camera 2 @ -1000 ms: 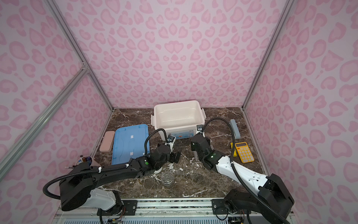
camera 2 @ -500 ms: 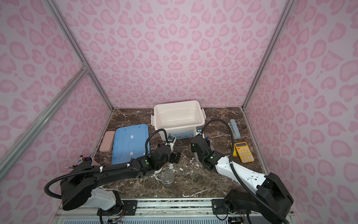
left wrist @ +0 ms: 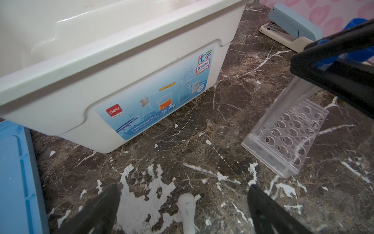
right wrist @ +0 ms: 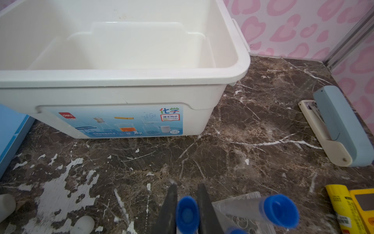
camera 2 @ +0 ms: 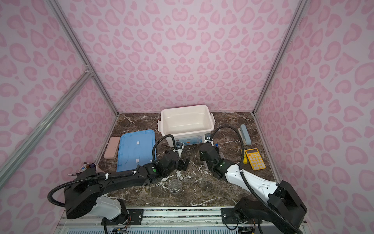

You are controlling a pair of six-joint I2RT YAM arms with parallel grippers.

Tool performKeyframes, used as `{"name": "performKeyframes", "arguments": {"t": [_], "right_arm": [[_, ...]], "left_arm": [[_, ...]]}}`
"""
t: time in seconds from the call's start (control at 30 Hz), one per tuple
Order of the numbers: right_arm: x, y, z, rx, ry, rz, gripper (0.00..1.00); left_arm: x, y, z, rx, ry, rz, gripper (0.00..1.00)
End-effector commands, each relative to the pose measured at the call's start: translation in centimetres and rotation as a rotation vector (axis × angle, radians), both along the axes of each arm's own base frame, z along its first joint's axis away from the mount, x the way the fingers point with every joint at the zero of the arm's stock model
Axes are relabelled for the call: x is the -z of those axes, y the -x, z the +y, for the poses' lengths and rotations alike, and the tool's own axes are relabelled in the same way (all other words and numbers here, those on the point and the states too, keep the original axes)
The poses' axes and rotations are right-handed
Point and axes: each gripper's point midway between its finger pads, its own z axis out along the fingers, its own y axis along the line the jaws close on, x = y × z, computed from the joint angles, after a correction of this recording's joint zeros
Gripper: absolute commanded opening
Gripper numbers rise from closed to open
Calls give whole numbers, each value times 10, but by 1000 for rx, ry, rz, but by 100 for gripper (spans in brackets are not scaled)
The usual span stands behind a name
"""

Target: Organize the chemistry lab equipment

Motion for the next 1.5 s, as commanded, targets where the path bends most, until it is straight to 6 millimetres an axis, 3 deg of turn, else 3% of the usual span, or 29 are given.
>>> {"name": "performKeyframes", "arguments": {"t": [0.0, 0.27, 0.53, 0.97, 1.33, 1.47], "right_arm": [[6, 1, -1, 0, 16, 6, 9], [9, 4, 0, 2, 34, 9, 11], [3, 4, -3, 18, 28, -8, 25], [-31, 3, -3, 24, -36, -68, 50], [-62, 6, -8, 20, -83, -142, 70], [-68, 7, -9, -3, -83, -138, 72]], "left_arm": [[-3, -2, -2, -6, 16, -5, 100], [-1, -2, -1, -8, 12, -3, 100], [0, -3, -2, -14, 13, -1, 100], [5, 0, 15, -70, -31, 25, 100], [-15, 4, 32, -121, -9, 24, 99], [-20, 19, 38, -83, -14, 37, 100]]}}
